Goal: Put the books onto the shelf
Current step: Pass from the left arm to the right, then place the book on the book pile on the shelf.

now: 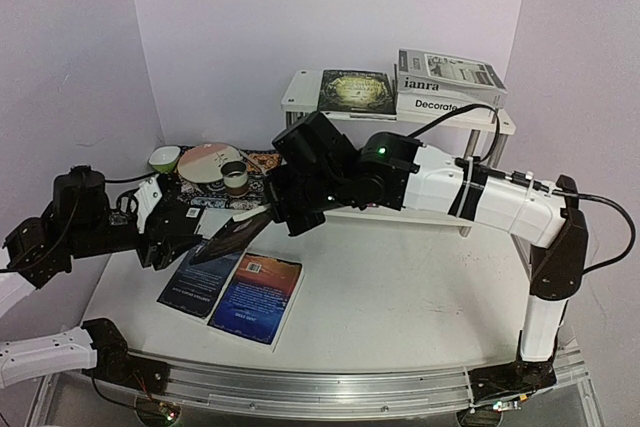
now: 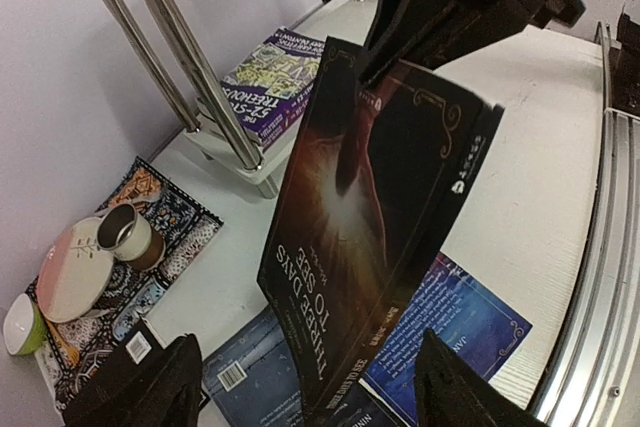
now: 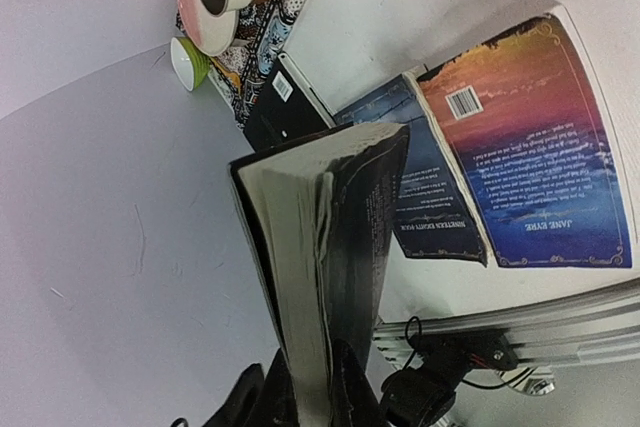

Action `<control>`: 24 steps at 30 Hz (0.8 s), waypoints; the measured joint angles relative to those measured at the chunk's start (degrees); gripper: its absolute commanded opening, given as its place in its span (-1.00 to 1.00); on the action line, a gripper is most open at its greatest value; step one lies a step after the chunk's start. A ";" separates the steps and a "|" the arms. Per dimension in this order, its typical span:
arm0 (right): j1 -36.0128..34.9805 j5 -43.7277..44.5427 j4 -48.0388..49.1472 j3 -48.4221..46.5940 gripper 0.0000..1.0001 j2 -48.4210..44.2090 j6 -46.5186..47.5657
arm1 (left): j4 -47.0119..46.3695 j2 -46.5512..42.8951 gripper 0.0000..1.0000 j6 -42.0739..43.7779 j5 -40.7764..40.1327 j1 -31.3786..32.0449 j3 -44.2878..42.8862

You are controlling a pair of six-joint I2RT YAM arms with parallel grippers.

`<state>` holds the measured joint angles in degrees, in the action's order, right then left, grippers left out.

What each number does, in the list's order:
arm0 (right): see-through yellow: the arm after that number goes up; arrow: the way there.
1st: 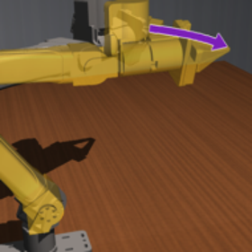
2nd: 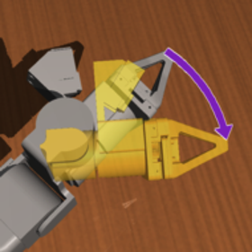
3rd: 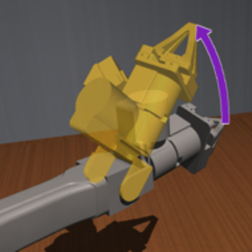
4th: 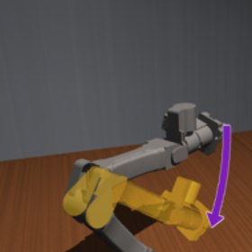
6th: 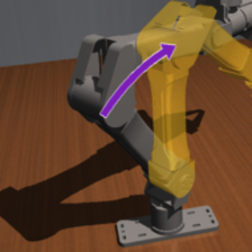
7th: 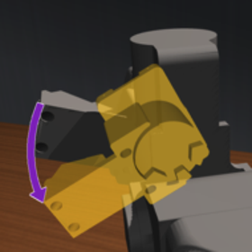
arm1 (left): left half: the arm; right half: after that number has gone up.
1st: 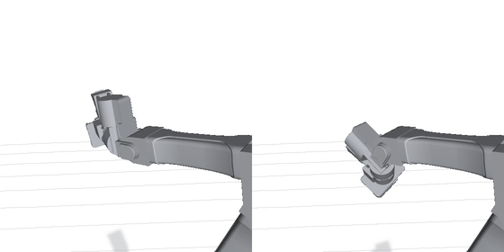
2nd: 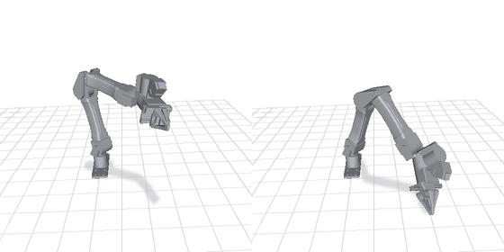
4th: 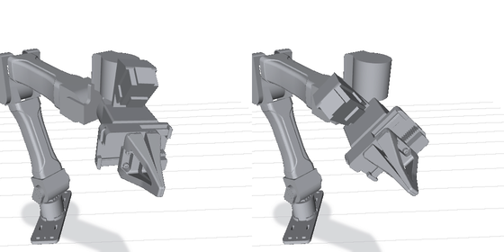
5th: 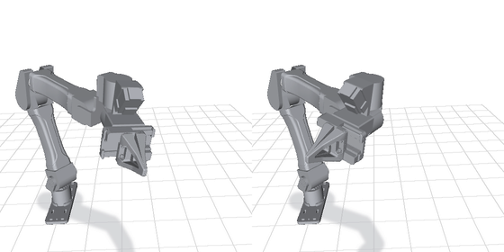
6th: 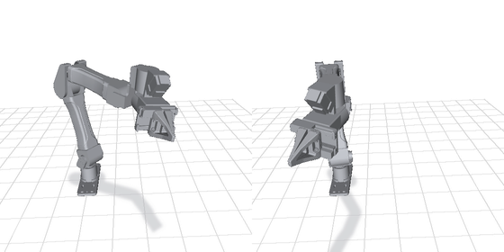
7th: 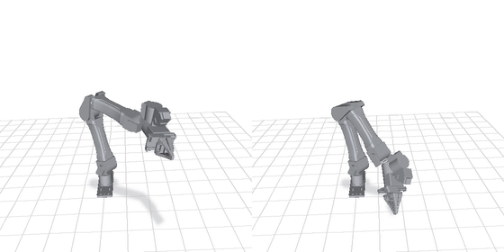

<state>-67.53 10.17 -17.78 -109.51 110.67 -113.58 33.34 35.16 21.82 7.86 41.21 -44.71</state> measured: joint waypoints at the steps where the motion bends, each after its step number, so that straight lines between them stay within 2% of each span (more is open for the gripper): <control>1: -0.02 0.31 -0.20 -0.15 -1.00 0.00 0.83 | -0.26 -0.46 0.62 -0.70 0.07 0.00 -0.31; 7: -0.02 1.31 1.60 -3.67 -1.00 0.00 9.79 | -0.44 -4.17 0.66 -8.68 0.98 0.00 -3.58; 12: 0.00 -0.33 3.37 -17.22 -1.00 2.32 23.61 | -0.17 -4.31 0.71 -13.79 0.15 0.00 -10.32; 17: 0.15 -1.40 7.17 -24.52 -1.00 2.71 36.35 | 1.07 -2.78 0.77 -14.01 -4.24 0.00 -18.12; 24: 1.14 2.32 11.76 -23.43 -1.00 2.40 50.97 | 1.07 2.67 0.77 -14.38 -7.08 0.00 -27.06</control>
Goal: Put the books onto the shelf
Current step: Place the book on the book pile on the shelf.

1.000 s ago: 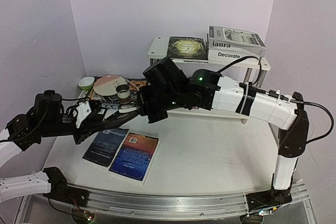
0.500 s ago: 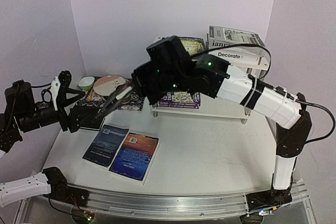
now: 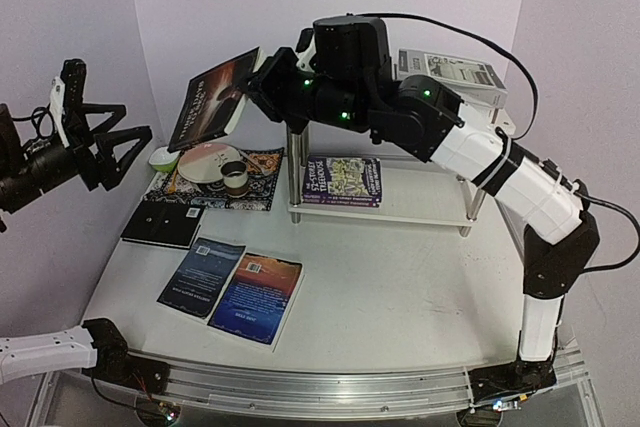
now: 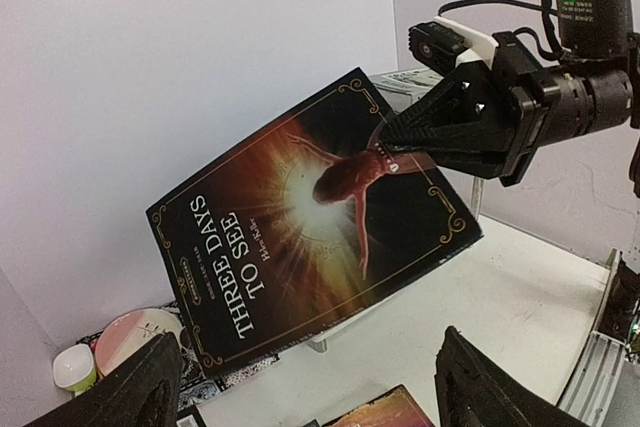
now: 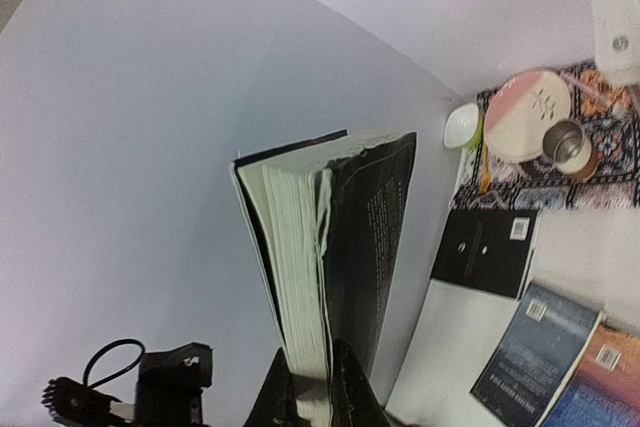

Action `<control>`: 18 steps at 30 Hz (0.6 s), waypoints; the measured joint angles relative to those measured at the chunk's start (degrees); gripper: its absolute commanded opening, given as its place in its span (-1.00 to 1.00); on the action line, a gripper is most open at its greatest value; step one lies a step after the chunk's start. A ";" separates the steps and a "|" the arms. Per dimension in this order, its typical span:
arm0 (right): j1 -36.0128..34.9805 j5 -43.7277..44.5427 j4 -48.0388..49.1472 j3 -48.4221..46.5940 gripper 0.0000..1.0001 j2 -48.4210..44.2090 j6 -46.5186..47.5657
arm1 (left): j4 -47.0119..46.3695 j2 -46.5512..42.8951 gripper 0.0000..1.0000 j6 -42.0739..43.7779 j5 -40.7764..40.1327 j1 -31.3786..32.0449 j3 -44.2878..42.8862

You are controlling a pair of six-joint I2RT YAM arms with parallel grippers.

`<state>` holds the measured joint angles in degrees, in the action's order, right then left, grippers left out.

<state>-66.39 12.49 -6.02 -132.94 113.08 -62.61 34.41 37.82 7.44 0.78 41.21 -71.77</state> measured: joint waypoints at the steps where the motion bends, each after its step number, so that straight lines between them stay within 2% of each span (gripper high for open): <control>1: 0.28 1.03 1.20 1.01 -1.00 -0.17 1.88 | -0.02 0.66 0.77 -0.37 -0.02 0.00 -0.39; 7: 1.68 7.48 6.71 5.25 -1.00 -1.25 10.14 | 0.04 4.20 0.76 -3.17 -0.11 0.00 -0.66; 18: 4.13 15.06 15.54 6.21 -1.00 -3.43 19.10 | 0.00 5.79 0.74 -6.51 -0.63 0.00 -0.66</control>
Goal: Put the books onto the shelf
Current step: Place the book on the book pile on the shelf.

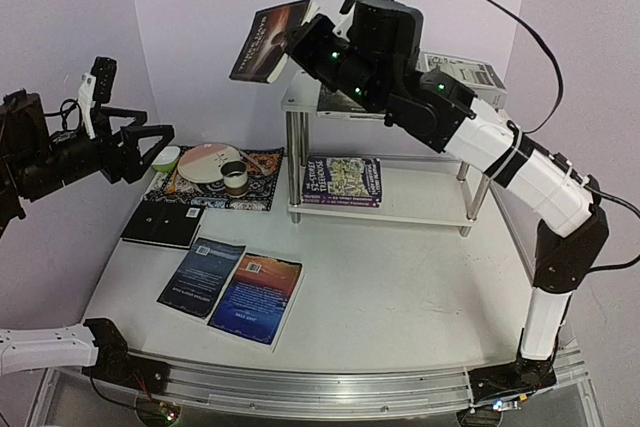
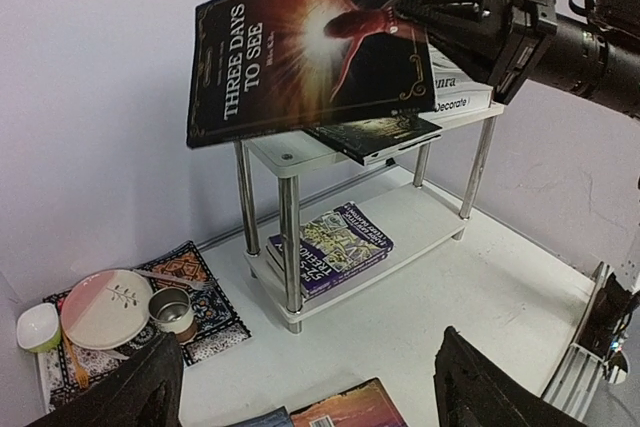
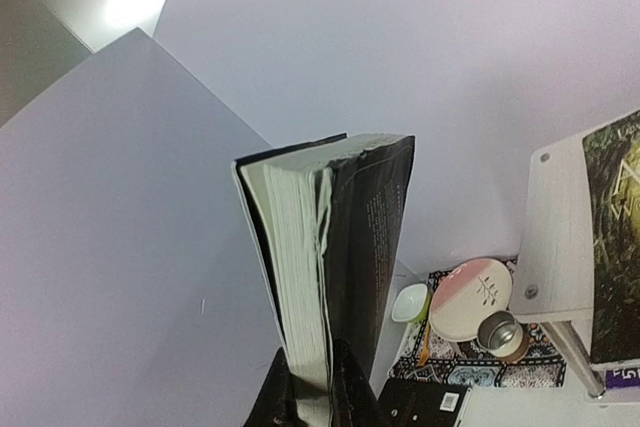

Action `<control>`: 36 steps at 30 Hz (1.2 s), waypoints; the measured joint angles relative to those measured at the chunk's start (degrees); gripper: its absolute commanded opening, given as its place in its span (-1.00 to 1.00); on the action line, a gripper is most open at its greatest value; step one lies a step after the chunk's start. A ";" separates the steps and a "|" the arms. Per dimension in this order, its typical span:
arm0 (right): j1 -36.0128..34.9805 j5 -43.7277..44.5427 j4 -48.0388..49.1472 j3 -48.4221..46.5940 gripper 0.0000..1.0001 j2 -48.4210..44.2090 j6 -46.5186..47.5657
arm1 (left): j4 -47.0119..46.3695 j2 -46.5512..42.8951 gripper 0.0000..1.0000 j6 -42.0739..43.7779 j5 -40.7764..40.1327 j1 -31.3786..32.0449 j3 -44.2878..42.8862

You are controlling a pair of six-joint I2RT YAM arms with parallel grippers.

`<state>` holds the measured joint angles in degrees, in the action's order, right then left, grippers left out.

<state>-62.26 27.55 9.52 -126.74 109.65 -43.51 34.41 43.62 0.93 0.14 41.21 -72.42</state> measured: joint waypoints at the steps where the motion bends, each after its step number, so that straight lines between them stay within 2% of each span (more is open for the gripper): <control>1: 0.11 0.44 0.59 0.24 -1.00 -0.42 0.57 | 0.00 0.09 0.74 -0.66 -0.02 0.00 0.00; 7: 0.24 4.07 5.01 3.30 -1.00 -3.98 3.45 | -0.02 1.53 0.72 -5.11 -0.35 0.00 0.00; 12: 0.61 7.52 13.16 10.95 -1.00 -7.19 6.14 | -0.02 2.56 0.72 -8.52 -0.31 0.00 0.00; 23: 1.11 14.38 34.07 21.62 -1.00 -7.30 14.03 | -0.07 3.63 0.72 -11.54 0.35 0.00 0.00; 30: 1.16 19.74 44.94 25.94 -1.00 -7.48 19.21 | -0.48 9.62 0.72 -17.53 3.50 0.00 -2.62; 36: 1.68 24.22 49.35 33.11 -1.00 -7.87 20.39 | -0.37 13.62 0.72 -20.98 6.01 0.00 -3.98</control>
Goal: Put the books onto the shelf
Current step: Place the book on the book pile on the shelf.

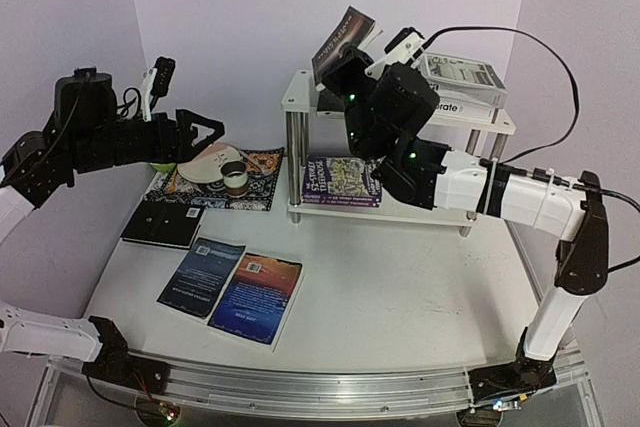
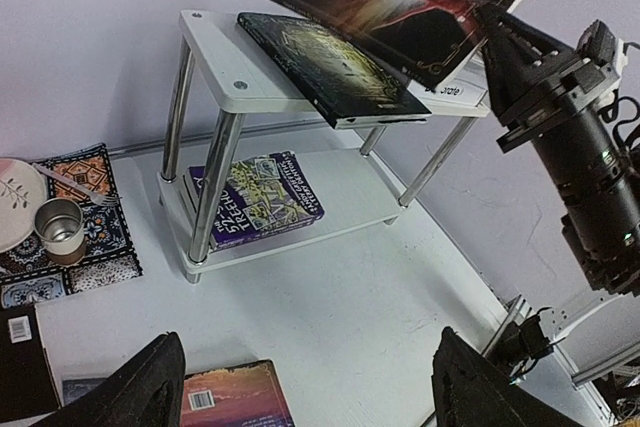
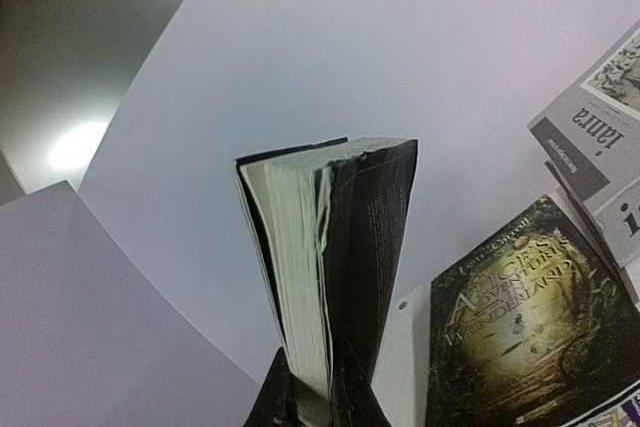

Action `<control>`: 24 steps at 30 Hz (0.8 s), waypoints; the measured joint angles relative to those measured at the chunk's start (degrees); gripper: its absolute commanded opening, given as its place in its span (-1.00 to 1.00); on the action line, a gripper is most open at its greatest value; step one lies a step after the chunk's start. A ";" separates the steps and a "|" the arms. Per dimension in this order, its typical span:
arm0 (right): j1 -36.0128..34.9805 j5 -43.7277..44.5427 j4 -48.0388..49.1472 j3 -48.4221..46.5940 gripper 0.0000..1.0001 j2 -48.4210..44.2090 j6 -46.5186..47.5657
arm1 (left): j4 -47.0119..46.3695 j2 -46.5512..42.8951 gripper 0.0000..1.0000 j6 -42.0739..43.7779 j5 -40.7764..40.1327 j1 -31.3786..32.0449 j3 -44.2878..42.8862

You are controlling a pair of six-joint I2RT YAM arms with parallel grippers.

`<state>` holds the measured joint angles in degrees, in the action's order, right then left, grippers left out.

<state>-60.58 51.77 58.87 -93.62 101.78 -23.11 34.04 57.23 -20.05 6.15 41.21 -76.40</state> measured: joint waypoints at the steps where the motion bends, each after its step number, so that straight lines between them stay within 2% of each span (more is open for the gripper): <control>1: 0.13 0.57 0.59 1.25 -1.00 0.00 0.39 | -0.07 0.28 0.72 -0.20 0.31 0.00 -0.15; 10: 2.45 3.58 6.64 8.35 -1.00 -0.13 1.51 | -0.04 0.46 0.72 -0.83 1.88 0.00 -0.50; 14: 3.41 5.11 9.14 8.68 -0.96 -0.13 1.79 | -0.04 0.48 0.72 -0.74 2.32 0.00 -0.52; 24: 3.93 8.33 11.87 8.61 -1.00 1.49 -0.42 | -0.04 0.48 0.72 -0.55 2.64 0.00 -0.52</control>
<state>-56.64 60.10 70.74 -85.01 103.26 -23.53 34.00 57.71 -20.60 8.80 41.21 -76.93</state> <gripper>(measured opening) 0.084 0.859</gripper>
